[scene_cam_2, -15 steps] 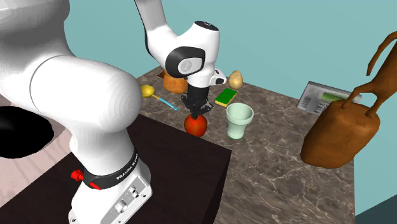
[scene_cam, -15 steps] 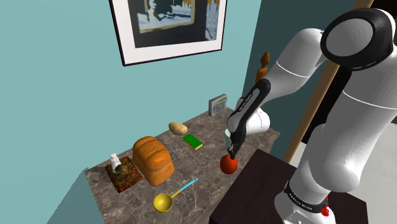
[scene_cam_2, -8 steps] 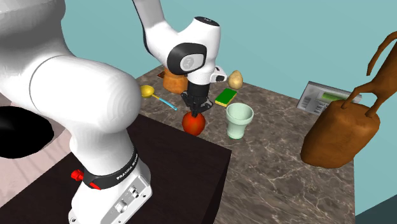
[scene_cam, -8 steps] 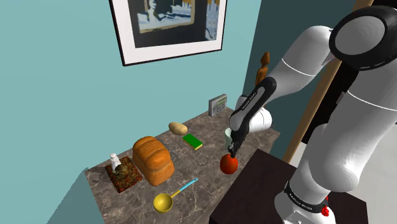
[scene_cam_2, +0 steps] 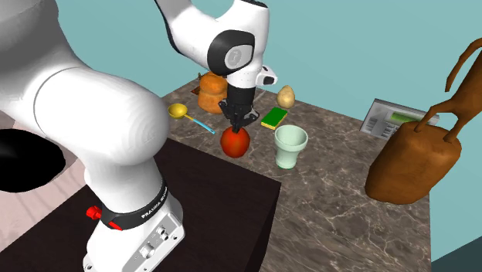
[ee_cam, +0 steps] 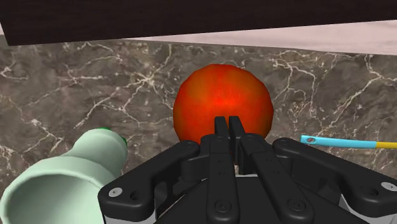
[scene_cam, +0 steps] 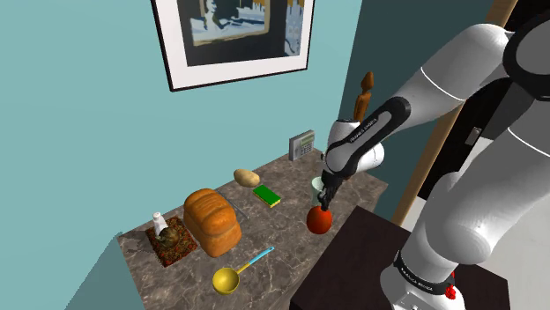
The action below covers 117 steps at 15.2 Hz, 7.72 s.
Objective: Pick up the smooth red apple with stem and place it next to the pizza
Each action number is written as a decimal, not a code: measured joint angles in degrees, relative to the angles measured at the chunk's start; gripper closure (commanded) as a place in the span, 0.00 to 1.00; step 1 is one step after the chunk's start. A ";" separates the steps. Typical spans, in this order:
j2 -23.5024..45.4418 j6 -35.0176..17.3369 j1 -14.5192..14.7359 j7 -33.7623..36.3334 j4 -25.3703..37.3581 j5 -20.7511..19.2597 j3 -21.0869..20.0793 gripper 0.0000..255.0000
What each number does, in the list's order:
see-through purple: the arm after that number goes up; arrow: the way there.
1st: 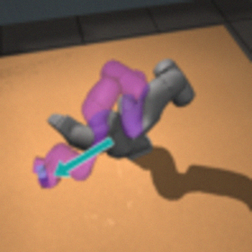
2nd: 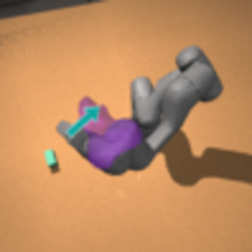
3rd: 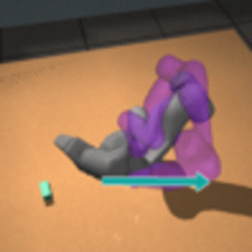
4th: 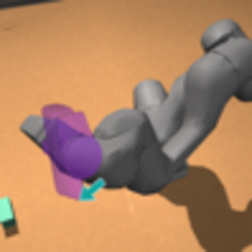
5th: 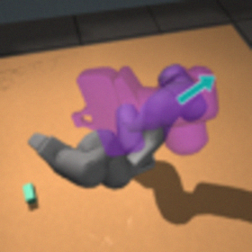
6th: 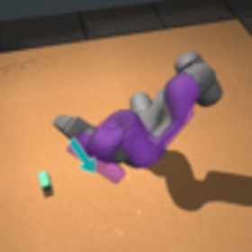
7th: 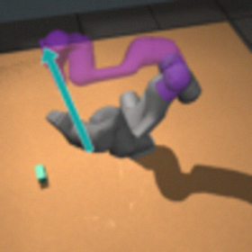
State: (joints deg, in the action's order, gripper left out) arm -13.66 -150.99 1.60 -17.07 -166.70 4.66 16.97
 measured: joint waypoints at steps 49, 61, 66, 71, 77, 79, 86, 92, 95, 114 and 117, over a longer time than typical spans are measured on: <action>11.89 21.57 12.90 35.46 36.83 4.00 -24.48 1.00; 34.04 27.18 19.64 48.78 65.55 -1.83 -27.90 1.00; 44.37 32.46 23.24 52.88 81.37 -4.20 -27.98 1.00; 51.79 35.78 25.66 54.86 92.22 -5.45 -27.78 1.00; 53.59 32.40 25.72 54.72 90.61 -5.65 -27.61 1.00; 54.13 31.07 25.71 54.65 89.79 -5.70 -27.55 1.00; 56.53 27.38 25.91 54.60 88.51 -5.95 -27.34 1.00; 59.14 24.35 26.05 54.43 88.08 -6.19 -27.11 1.00; 60.22 22.75 26.01 54.27 87.53 -6.28 -27.00 1.00; 63.75 19.71 26.33 54.18 88.05 -6.57 -26.69 0.00; 62.39 21.15 26.06 54.06 88.11 -6.44 -26.80 0.00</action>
State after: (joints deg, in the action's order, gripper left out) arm 48.73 -129.84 27.66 36.99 -78.59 -1.78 -9.83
